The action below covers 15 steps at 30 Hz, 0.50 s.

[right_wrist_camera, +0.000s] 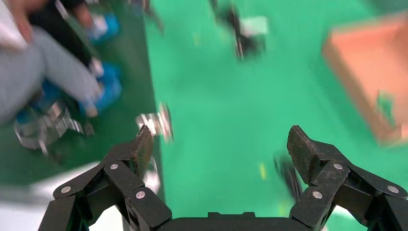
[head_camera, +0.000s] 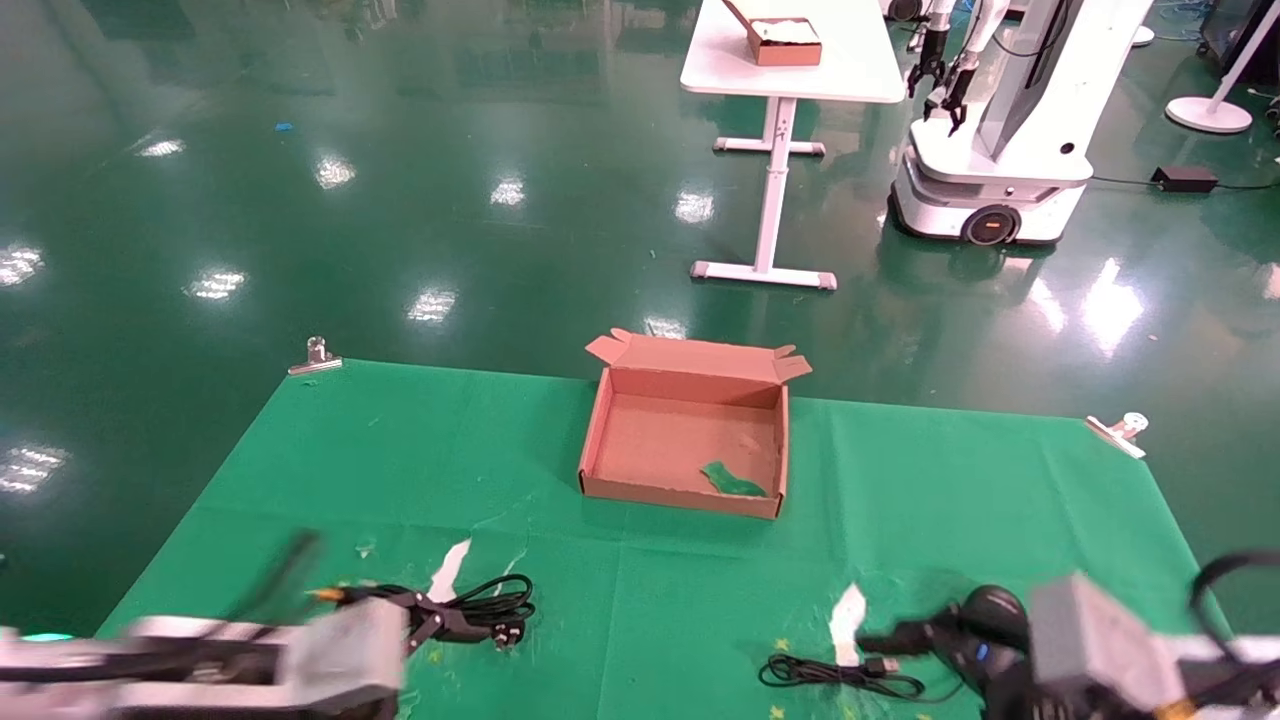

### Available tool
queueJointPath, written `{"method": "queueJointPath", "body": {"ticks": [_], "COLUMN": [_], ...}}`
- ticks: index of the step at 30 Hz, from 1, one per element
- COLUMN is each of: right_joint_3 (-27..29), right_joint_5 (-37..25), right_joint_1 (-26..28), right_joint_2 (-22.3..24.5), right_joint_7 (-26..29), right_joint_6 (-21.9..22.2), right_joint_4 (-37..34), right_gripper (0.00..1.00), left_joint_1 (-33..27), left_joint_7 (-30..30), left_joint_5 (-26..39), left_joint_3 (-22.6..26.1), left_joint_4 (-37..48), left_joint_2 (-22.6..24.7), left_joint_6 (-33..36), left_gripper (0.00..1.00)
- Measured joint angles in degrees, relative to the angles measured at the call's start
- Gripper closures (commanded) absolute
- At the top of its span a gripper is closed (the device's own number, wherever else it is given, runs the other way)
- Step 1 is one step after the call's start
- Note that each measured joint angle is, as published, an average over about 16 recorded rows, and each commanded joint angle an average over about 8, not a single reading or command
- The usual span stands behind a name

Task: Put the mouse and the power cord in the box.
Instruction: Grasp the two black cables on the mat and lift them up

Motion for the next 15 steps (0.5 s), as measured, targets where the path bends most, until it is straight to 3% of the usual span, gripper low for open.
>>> {"method": "queueJointPath", "body": {"ticks": [7, 15], "right_joint_3": [-2.5, -2.8], "right_joint_5": [-6.5, -7.1], "right_joint_1": [1.5, 2.2], "right_joint_2": [-0.7, -1.2], "right_joint_7": [1.8, 1.4], "right_joint_6": [0.9, 0.5], "right_joint_4": [0.4, -0.2], "right_gripper": [0.00, 0.00], "left_joint_1": [-2.7, -4.8], "left_joint_7": [-3.7, -7.1], "left_joint_5": [11.0, 20.1], "left_joint_3": [4.0, 6.6], "left_joint_4": [0.3, 2.7], "left_joint_2": [3.6, 7.3], "left_joint_6": [-2.8, -5.3], "left_gripper": [0.00, 0.00]}}
